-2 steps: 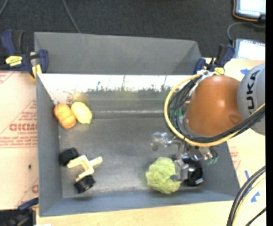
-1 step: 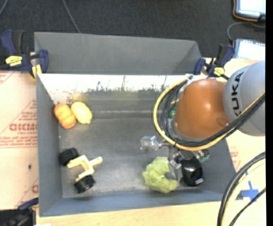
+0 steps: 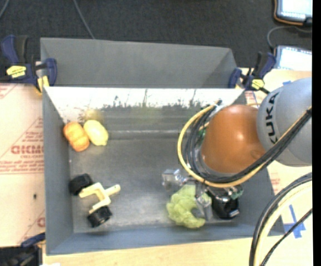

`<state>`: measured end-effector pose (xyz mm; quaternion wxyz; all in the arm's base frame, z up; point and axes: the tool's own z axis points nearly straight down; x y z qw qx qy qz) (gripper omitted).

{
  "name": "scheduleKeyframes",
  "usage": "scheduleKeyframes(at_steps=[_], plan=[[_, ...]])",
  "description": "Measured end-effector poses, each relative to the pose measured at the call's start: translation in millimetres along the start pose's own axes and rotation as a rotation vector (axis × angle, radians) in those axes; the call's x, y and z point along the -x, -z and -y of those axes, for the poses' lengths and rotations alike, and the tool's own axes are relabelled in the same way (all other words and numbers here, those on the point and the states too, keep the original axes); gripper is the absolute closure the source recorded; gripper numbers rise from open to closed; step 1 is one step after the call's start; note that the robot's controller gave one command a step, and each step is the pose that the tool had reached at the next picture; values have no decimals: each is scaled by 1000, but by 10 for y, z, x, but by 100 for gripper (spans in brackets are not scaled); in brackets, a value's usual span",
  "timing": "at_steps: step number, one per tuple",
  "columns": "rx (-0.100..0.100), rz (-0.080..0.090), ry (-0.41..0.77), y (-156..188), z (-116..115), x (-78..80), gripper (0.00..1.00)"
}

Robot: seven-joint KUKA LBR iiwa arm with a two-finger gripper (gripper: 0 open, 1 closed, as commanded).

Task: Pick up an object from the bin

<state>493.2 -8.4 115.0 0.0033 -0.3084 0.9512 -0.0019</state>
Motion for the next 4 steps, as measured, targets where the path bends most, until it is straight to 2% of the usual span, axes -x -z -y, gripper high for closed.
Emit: scheduleKeyframes(at_steps=[1, 2, 3, 4], plan=[[-3, 4, 251, -121, -1, 136, 100], [-3, 4, 252, -122, -1, 136, 100], [3, -2, 248, 292, -19, 83, 100], [-1, 2, 230, 895, -112, 168, 100]])
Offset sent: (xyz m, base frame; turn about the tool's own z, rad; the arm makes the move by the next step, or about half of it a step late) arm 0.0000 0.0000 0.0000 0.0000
